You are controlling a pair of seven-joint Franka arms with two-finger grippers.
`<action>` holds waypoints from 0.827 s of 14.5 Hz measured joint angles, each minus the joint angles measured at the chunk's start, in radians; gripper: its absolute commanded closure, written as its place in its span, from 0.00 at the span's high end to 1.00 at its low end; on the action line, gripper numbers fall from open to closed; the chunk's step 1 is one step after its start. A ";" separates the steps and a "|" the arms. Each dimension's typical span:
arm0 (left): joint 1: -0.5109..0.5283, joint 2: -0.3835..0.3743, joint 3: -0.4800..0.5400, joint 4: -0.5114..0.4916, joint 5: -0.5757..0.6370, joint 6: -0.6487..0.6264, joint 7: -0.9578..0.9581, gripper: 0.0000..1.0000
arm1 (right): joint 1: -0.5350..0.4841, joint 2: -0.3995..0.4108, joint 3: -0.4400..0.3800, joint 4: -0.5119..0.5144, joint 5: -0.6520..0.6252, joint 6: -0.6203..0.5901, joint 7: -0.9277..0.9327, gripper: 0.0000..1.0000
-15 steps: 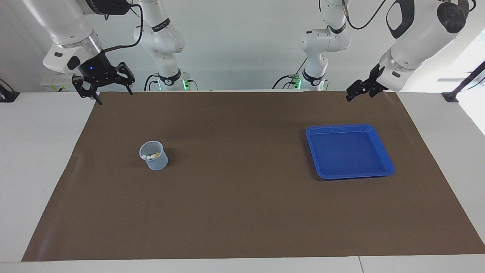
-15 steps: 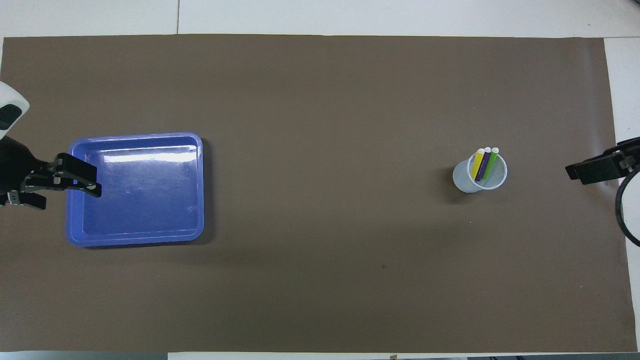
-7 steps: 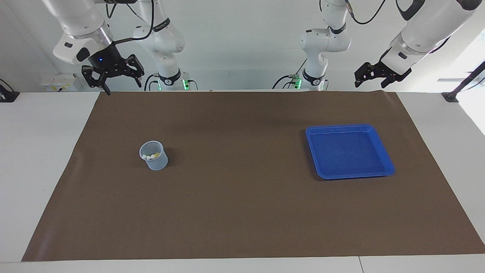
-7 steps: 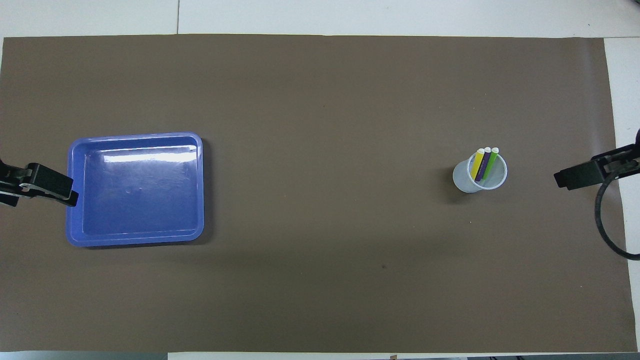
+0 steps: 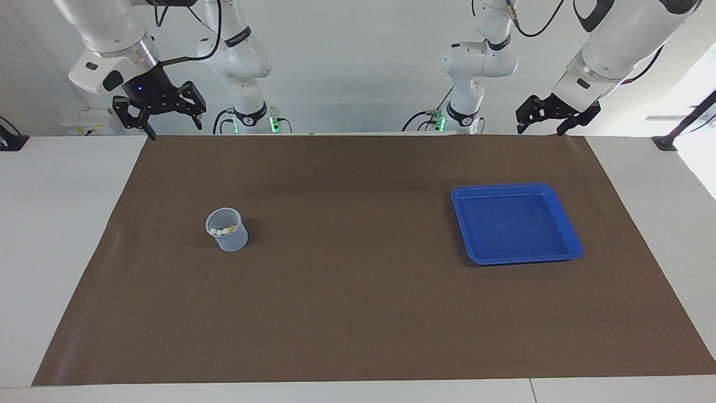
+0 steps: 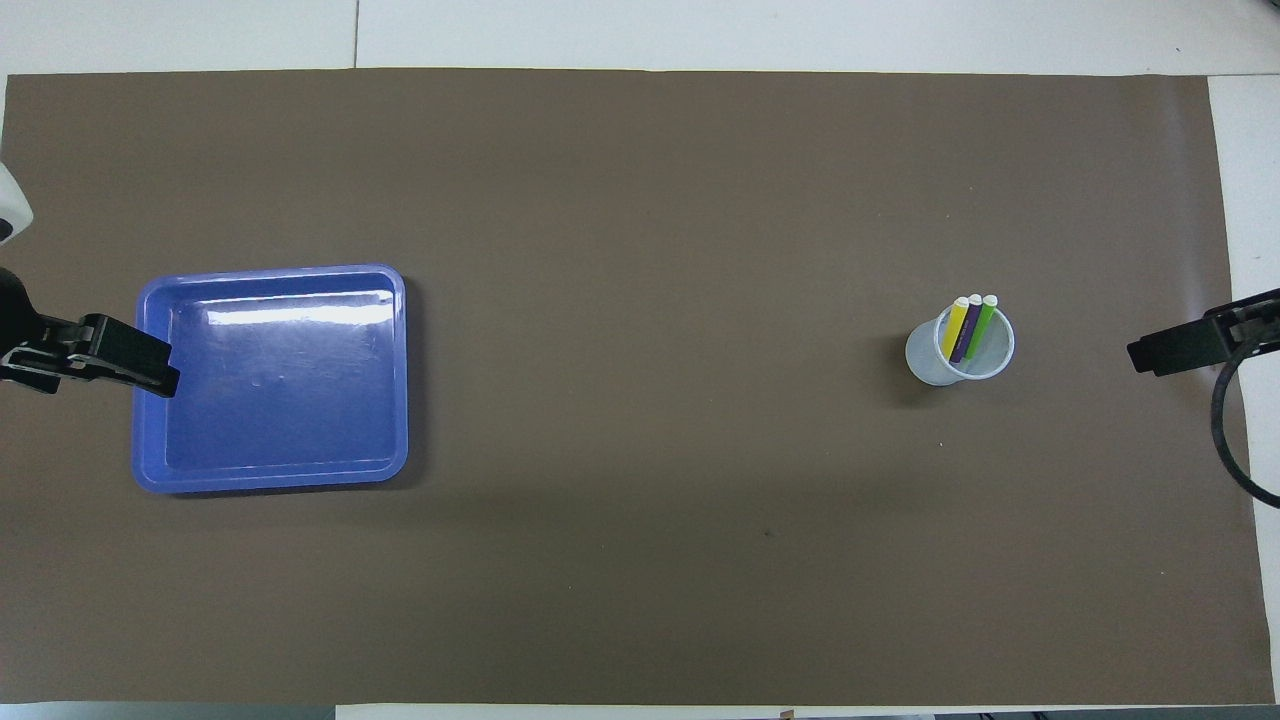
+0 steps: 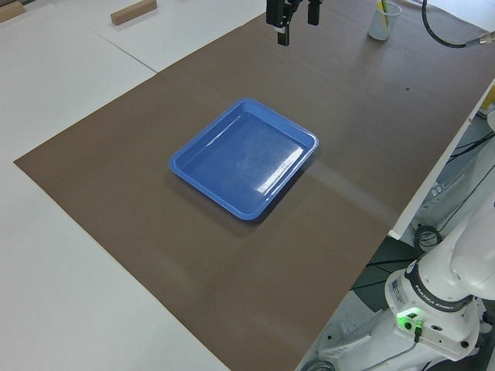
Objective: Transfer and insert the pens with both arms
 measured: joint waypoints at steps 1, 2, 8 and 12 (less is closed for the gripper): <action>0.000 0.000 0.000 0.000 0.000 0.000 0.000 1.00 | -0.015 0.000 -0.001 0.000 0.000 0.000 0.000 1.00; -0.001 0.000 -0.001 0.002 0.000 0.000 0.000 1.00 | -0.032 0.001 -0.002 0.000 0.000 0.000 0.000 1.00; -0.001 -0.022 -0.003 0.018 0.000 -0.003 0.000 1.00 | -0.032 0.001 0.001 0.000 -0.021 0.000 0.000 1.00; -0.001 -0.030 -0.003 0.013 0.000 0.006 0.000 1.00 | 0.168 0.001 -0.133 0.005 -0.098 -0.015 0.021 1.00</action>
